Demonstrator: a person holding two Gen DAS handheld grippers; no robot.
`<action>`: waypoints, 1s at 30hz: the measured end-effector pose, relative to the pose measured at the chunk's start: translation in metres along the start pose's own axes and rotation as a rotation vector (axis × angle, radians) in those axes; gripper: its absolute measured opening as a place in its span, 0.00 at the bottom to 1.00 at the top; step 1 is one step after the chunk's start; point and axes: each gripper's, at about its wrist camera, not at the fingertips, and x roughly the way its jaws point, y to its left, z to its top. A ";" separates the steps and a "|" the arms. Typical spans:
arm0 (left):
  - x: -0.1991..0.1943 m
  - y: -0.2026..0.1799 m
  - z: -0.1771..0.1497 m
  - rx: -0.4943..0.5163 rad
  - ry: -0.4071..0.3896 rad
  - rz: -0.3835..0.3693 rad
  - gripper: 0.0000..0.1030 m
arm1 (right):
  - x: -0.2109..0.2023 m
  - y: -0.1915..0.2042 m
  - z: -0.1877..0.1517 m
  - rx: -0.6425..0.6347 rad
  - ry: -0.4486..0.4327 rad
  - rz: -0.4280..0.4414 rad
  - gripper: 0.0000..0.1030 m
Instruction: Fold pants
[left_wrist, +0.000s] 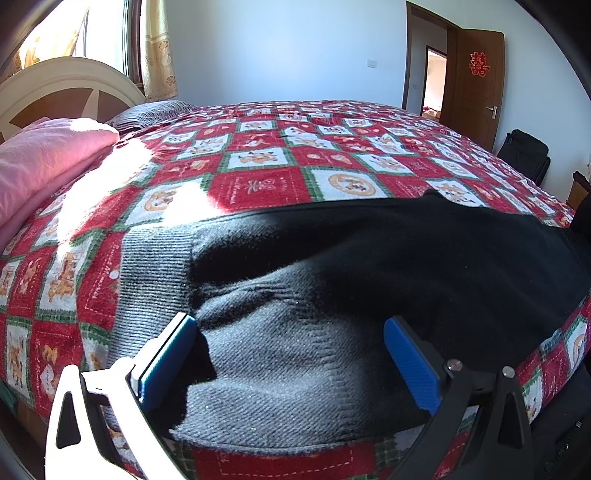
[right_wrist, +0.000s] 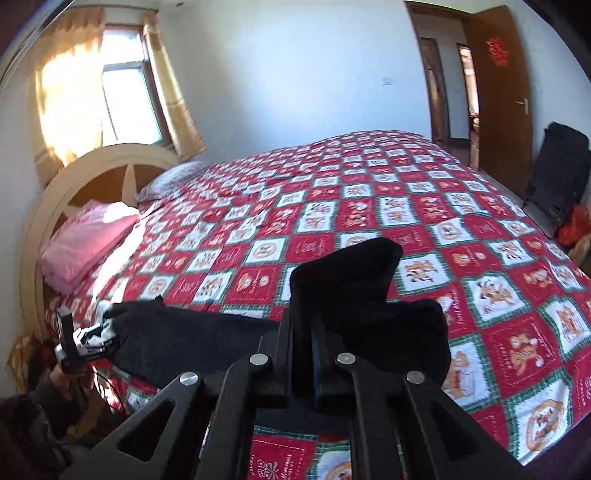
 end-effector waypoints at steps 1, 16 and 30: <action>0.000 0.000 0.000 0.000 0.000 0.000 1.00 | 0.006 0.007 -0.001 -0.020 0.013 0.004 0.07; -0.002 -0.001 0.000 -0.003 0.002 -0.011 1.00 | 0.140 0.119 -0.063 -0.436 0.401 0.048 0.09; -0.036 -0.019 0.025 -0.063 -0.064 -0.090 1.00 | 0.071 0.024 -0.056 -0.103 0.267 0.187 0.33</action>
